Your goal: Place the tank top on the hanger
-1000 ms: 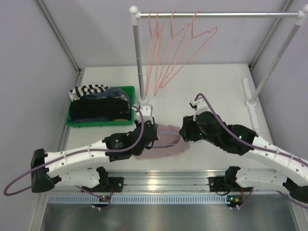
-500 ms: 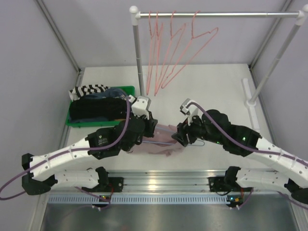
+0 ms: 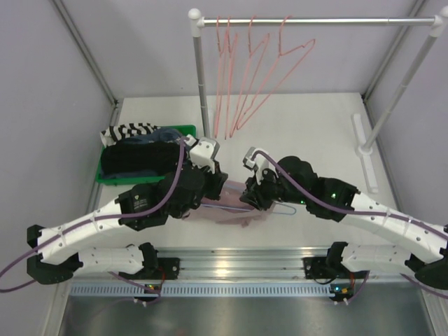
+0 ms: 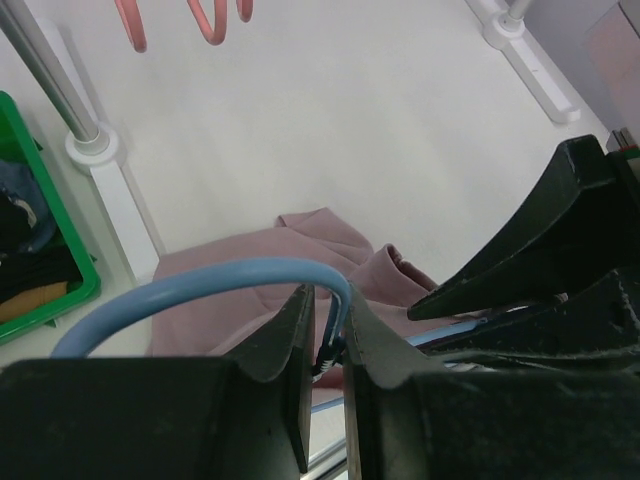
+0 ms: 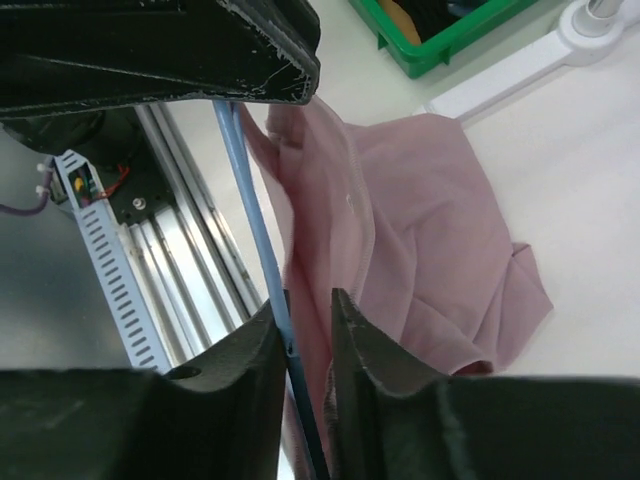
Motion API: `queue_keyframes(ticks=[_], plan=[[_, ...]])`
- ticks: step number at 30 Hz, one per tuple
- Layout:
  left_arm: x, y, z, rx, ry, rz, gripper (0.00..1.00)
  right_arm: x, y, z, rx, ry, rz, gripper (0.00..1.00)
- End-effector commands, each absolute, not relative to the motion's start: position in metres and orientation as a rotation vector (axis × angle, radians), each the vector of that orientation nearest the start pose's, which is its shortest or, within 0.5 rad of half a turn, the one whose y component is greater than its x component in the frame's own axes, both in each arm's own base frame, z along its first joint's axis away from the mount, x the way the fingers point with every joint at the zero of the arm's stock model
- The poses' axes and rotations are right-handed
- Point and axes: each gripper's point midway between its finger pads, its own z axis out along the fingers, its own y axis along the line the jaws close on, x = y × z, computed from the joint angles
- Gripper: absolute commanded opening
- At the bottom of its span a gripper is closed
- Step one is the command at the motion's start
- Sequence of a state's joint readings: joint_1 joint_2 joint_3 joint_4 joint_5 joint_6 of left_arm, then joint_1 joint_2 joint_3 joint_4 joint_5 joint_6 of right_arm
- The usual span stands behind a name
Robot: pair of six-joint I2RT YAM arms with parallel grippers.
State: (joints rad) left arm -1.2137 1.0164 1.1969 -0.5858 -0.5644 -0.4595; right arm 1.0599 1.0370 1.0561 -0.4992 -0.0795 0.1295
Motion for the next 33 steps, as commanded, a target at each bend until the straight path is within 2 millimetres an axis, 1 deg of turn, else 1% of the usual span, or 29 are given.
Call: queue_keyframes(ticks=[1, 3, 6, 9, 10, 12, 13, 15, 16, 17, 18, 20, 24, 28, 33], plan=[[0.180, -0.263, 0.345, 0.352, 1.855, -0.623, 0.00, 0.140, 0.312, 0.299, -0.979, 1.756, 0.900, 0.21], [0.180, -0.265, 0.346, 0.356, 1.853, -0.624, 0.00, 0.139, 0.313, 0.300, -0.976, 1.750, 0.912, 0.17], [0.181, -0.268, 0.347, 0.359, 1.855, -0.621, 0.00, 0.137, 0.314, 0.300, -0.972, 1.749, 0.910, 0.00], [0.181, -0.270, 0.350, 0.359, 1.852, -0.627, 0.00, 0.136, 0.313, 0.300, -0.953, 1.739, 0.897, 0.00], [0.182, -0.270, 0.351, 0.355, 1.850, -0.627, 0.04, 0.134, 0.311, 0.304, -0.946, 1.727, 0.901, 0.00], [0.182, -0.270, 0.355, 0.346, 1.843, -0.632, 0.15, 0.133, 0.310, 0.303, -0.940, 1.719, 0.893, 0.00], [0.182, -0.269, 0.355, 0.343, 1.842, -0.631, 0.24, 0.132, 0.308, 0.305, -0.935, 1.710, 0.894, 0.00], [0.183, -0.268, 0.359, 0.338, 1.834, -0.636, 0.34, 0.129, 0.308, 0.304, -0.938, 1.700, 0.899, 0.00], [0.183, -0.268, 0.360, 0.335, 1.831, -0.635, 0.38, 0.127, 0.306, 0.306, -0.934, 1.690, 0.904, 0.00], [0.183, -0.268, 0.360, 0.335, 1.830, -0.635, 0.44, 0.125, 0.306, 0.305, -0.937, 1.689, 0.908, 0.00], [0.183, -0.268, 0.361, 0.335, 1.827, -0.638, 0.47, 0.128, 0.304, 0.306, -0.921, 1.687, 0.891, 0.00], [0.183, -0.268, 0.363, 0.332, 1.823, -0.643, 0.51, 0.127, 0.303, 0.306, -0.919, 1.687, 0.894, 0.00], [0.181, -0.267, 0.373, 0.326, 1.805, -0.670, 0.55, 0.124, 0.300, 0.306, -0.920, 1.687, 0.890, 0.00], [0.179, -0.264, 0.384, 0.312, 1.778, -0.697, 0.57, 0.122, 0.293, 0.304, -0.904, 1.694, 0.890, 0.00], [0.175, -0.266, 0.395, 0.327, 1.749, -0.748, 0.58, 0.121, 0.285, 0.304, -0.872, 1.692, 0.893, 0.00]])
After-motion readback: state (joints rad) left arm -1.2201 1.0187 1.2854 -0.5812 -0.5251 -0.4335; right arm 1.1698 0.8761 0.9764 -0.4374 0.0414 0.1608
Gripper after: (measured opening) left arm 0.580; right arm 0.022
